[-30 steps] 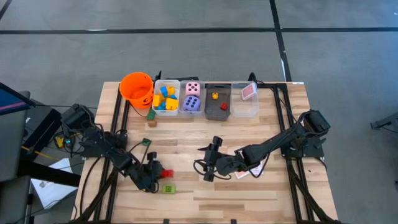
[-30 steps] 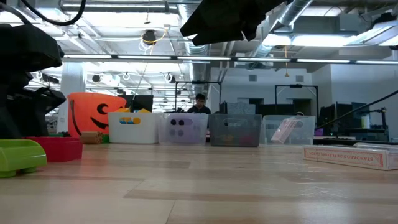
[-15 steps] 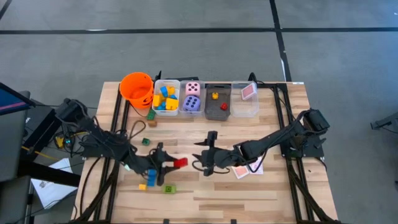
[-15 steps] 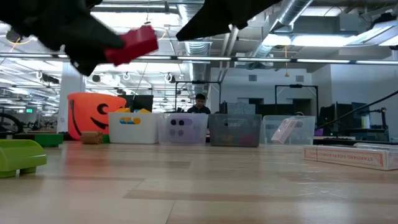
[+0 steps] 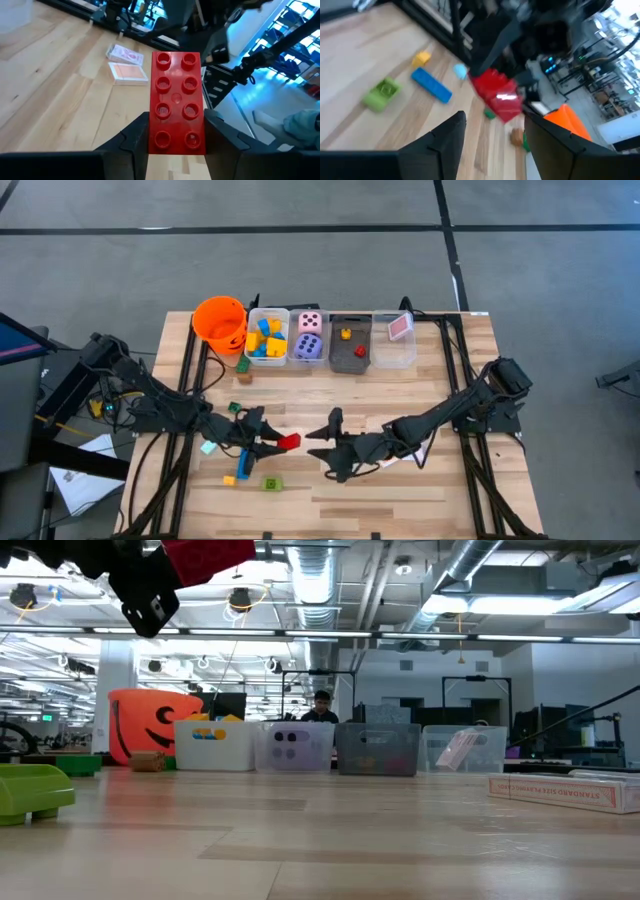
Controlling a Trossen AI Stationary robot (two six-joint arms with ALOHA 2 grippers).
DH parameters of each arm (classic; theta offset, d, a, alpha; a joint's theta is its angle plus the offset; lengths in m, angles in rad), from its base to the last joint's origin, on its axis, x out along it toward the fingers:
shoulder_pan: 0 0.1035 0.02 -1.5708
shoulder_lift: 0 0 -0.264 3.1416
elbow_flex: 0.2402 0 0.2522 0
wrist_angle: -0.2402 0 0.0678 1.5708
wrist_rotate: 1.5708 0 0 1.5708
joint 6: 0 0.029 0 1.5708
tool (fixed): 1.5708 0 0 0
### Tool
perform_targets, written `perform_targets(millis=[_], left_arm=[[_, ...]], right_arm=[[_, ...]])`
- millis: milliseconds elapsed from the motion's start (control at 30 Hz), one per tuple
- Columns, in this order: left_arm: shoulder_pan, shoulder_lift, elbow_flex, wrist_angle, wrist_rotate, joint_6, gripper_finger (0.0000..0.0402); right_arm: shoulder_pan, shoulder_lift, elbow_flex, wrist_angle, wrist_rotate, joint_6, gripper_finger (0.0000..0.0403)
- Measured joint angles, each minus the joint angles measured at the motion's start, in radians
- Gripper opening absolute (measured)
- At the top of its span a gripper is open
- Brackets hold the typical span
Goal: Pick & Place Toys
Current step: Put the red game piece into the black bin
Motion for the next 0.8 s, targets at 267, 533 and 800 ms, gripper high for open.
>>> perform_targets(millis=[267,533,800], left_arm=[[0.008,0.027,0.0,0.012,0.0,-0.008,0.0135],[0.022,0.027,0.0,0.054,-0.002,-0.026,0.0135],[0.022,0.027,0.0,0.063,-0.002,-0.051,0.0135]], right_arm=[[0.004,0.0,0.0,0.036,-0.057,-0.004,0.0218],[0.003,0.0,0.0,0.034,-0.098,-0.004,0.0253],[-0.014,0.0,0.0,0.038,-0.099,-0.003,0.0256]])
